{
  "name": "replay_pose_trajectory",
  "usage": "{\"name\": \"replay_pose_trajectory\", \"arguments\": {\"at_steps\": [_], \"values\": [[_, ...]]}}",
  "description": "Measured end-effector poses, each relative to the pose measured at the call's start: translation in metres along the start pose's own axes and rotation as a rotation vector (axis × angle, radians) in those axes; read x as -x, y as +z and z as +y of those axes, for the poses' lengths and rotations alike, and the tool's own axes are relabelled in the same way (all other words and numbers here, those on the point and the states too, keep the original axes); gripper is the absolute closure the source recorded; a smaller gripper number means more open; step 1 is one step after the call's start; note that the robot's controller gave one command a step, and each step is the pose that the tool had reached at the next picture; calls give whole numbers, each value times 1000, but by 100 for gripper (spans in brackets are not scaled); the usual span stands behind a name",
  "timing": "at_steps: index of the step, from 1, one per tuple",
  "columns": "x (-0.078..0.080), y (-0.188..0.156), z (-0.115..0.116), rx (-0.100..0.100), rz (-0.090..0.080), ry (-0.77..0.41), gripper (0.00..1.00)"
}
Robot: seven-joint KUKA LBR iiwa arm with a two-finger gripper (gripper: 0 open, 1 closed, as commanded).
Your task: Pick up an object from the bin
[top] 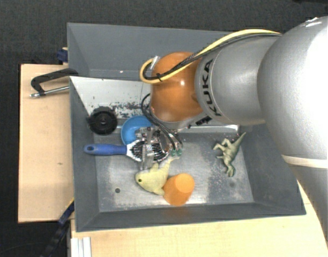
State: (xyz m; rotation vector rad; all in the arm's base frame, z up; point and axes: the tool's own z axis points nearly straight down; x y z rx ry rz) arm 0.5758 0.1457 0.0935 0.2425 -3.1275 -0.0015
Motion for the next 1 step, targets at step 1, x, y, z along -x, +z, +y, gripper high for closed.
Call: {"name": "replay_pose_trajectory", "arguments": {"at_steps": [1], "values": [[-2, -144, 23, 1, -19, -38, 100]]}}
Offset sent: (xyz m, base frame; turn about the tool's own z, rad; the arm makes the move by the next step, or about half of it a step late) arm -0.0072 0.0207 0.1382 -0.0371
